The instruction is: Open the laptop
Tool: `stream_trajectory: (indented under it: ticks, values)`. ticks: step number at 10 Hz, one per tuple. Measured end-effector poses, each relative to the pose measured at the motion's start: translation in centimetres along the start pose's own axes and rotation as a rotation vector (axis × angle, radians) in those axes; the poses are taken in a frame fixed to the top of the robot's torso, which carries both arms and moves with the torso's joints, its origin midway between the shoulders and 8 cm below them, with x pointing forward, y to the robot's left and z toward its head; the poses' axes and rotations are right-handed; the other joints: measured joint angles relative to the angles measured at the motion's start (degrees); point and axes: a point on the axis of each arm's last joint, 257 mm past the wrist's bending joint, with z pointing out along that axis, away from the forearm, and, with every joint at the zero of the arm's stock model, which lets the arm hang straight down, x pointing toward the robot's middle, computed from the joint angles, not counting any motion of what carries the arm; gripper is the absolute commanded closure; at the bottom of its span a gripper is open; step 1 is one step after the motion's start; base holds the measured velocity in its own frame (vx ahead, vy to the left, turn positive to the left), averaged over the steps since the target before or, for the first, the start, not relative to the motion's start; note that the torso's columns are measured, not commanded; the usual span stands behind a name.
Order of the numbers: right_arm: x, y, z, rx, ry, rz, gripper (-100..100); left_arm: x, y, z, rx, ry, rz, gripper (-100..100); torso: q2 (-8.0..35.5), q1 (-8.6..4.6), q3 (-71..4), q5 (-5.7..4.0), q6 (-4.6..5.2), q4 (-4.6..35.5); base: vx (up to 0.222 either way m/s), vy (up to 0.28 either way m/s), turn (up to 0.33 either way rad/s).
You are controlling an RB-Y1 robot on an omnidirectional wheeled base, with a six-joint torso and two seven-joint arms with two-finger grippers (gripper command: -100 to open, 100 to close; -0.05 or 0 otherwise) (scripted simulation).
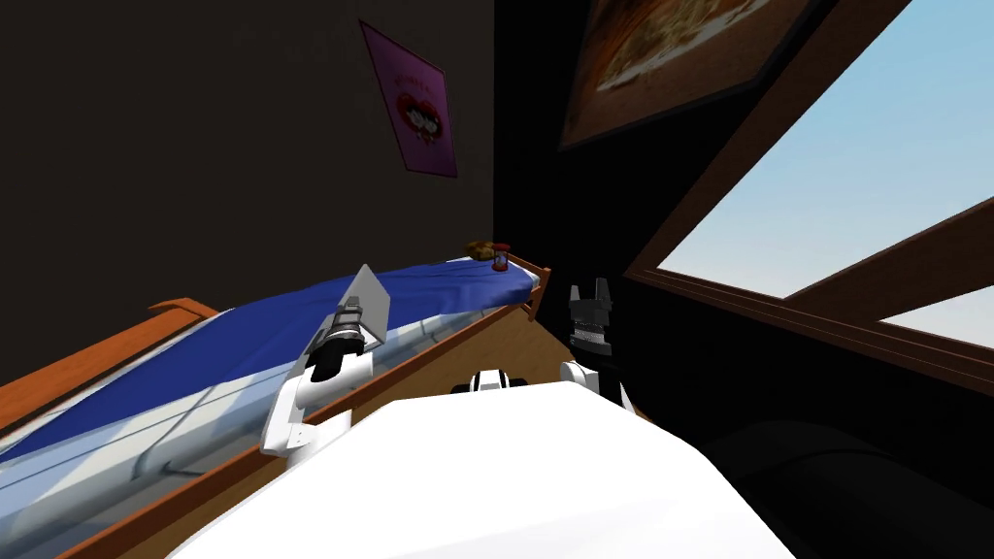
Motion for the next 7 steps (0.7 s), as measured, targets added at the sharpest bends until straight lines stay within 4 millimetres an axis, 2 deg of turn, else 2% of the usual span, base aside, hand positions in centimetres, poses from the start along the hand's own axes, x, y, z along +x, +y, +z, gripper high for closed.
stream_trajectory:
  ticks: [7]
  values:
    - [0.0, 0.0, 0.0, 0.000, 0.000, 0.000, 0, -4.8, 2.6, 4.4, -0.081, -0.111, -0.028, -100, 0.0, -0.05, 0.0, 0.00, 0.05, 0.0, -0.089, -0.024, -0.164]
